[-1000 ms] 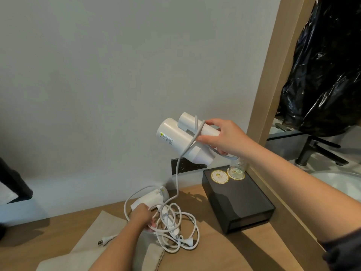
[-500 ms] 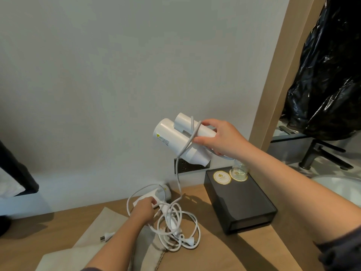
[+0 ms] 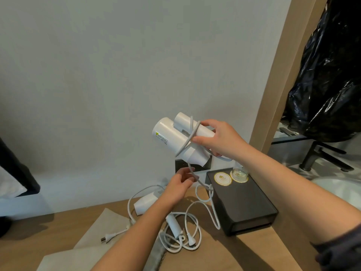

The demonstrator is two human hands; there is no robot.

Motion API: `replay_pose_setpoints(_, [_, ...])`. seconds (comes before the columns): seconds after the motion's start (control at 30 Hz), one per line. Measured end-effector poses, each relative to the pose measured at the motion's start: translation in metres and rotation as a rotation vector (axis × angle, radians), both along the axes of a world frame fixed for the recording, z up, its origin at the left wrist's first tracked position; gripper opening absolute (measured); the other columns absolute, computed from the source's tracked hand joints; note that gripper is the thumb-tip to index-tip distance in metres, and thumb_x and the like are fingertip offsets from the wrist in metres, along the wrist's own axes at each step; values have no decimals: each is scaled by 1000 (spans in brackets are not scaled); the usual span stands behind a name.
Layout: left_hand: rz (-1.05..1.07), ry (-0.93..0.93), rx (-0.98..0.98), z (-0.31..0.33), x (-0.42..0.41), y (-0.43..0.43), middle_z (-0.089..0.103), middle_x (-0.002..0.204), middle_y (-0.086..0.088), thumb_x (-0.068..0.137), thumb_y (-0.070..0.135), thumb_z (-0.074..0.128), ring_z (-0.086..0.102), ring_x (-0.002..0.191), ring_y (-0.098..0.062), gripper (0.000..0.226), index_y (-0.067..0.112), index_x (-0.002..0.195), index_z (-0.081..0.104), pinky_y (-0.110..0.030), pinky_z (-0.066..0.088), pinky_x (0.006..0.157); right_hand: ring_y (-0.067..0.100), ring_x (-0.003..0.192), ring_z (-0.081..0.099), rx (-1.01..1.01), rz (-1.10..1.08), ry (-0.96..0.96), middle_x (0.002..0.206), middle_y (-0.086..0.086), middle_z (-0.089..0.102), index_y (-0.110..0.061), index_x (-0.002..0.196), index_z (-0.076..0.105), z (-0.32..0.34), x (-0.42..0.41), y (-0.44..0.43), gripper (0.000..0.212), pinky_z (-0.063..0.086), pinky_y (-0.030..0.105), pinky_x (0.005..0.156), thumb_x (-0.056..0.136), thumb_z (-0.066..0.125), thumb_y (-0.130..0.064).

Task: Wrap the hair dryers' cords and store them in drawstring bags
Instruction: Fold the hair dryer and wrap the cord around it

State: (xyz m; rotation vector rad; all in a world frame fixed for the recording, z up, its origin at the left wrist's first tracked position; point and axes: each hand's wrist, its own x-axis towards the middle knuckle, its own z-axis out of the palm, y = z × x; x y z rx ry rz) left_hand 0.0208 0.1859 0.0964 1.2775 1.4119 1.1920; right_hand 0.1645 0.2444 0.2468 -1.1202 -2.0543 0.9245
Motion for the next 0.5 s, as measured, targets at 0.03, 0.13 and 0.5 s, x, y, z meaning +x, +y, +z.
replay_pose_setpoints(0.03, [14, -52, -16, 1, 0, 0, 69, 104, -4, 100, 12, 44, 67, 98, -13, 22, 14, 119, 54, -22, 51, 88, 7, 54, 51, 2, 1, 6, 84, -5, 60, -35, 115, 53, 0, 1, 1, 42, 40, 19, 41, 81, 77, -32])
replay_pose_setpoints(0.13, [31, -217, -56, 5, -1, -7, 63, 76, -7, 103, 19, 36, 67, 66, -16, 25, 6, 102, 57, -28, 57, 74, 10, 65, 56, 49, -39, 9, 93, -5, 62, -35, 119, 55, -3, 2, 8, 45, 46, 26, 50, 80, 77, -36])
replay_pose_setpoints(0.5, [90, 333, 114, 57, -26, -38, 45, 55, 8, 97, 20, 46, 39, 43, -2, 30, 23, 70, 57, -19, 37, 46, 28, 92, 63, 385, -266, -509, 107, 0, 68, -36, 126, 49, -28, 9, 35, 47, 54, 42, 76, 85, 58, -58])
